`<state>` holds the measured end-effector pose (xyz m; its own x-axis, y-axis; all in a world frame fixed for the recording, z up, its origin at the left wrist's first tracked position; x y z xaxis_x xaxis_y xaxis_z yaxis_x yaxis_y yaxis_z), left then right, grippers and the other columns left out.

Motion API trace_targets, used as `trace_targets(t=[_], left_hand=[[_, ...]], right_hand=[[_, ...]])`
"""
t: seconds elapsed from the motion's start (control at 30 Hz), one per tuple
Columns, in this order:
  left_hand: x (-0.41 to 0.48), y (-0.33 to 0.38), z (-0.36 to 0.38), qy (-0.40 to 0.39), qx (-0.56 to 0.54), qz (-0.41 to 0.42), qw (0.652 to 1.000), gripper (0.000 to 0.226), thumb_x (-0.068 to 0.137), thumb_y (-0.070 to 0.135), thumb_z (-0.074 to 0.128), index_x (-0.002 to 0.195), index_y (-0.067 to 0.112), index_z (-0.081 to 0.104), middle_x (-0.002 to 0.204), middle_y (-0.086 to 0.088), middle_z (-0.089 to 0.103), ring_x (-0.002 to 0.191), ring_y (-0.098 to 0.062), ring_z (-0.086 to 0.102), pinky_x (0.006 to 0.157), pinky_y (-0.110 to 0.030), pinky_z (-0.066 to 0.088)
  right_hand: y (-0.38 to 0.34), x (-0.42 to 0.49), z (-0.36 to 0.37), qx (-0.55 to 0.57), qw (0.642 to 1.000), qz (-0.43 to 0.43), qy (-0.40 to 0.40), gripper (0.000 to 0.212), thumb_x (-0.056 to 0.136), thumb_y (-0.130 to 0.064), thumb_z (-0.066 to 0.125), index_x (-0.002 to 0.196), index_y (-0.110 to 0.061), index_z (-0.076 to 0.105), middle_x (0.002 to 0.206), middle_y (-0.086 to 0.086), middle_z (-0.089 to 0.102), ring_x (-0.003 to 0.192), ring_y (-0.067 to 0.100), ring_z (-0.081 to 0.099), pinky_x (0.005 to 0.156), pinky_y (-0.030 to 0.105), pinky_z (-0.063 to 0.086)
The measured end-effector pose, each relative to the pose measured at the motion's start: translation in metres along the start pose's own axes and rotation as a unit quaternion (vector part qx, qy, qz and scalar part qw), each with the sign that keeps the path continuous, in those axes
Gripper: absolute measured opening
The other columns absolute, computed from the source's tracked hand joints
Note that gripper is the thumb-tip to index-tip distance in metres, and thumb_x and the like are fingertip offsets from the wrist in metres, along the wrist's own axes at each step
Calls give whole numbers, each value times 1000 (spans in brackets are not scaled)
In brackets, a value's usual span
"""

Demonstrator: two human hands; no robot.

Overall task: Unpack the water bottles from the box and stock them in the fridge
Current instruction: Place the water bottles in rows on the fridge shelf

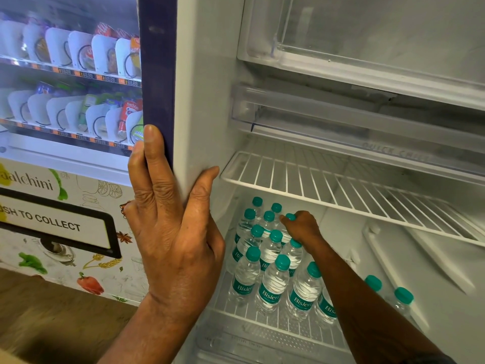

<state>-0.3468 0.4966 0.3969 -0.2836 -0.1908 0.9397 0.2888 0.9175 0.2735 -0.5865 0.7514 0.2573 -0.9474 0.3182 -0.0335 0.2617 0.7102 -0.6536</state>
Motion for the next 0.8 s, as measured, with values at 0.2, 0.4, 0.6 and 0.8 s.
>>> trace_targets(t=[0.2,0.4,0.6,0.8], left_hand=[[0,1,0,1,7,-1,1000,36,100,-8,56,127,8,73,159,-26,20,152,-48,20,94,-50,37],[0,0,0,-2,3,0,1000,35,101,-6,55,127,9,73,159,-29,20,152,-48,21,93,-51,38],[1,1,-1,-2,10,1,1000,38,99,-8,54,127,9,73,159,-23,16,152,-49,21,91,-50,37],[0,0,-1,-4,3,-1,1000,38,100,-6,53,129,10,72,160,-23,16,153,-48,21,93,-50,36]], right_hand=[[-3,-5,-6,-1,1000,-6,6,55,89,-60,56,115,-12,59,114,9,61,99,26,62,90,41,54],[-9,-16,-11,-9,1000,-7,-1,61,90,-61,54,128,-14,54,132,10,53,113,29,56,98,44,50],[-24,-28,-13,-8,999,-34,-23,67,90,-59,57,141,-18,43,145,12,37,129,33,44,105,47,44],[-29,-36,-18,-12,999,-46,-13,69,90,-57,57,144,-17,42,147,13,35,134,33,37,108,48,40]])
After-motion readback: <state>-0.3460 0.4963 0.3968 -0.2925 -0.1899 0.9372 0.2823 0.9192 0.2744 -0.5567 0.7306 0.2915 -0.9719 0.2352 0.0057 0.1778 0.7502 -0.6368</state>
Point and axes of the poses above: each hand's wrist, its own x-axis towards the middle knuckle, its own z-axis out of the palm, y = z × x, the point moved 2 cm from there along x, towards the middle knuckle
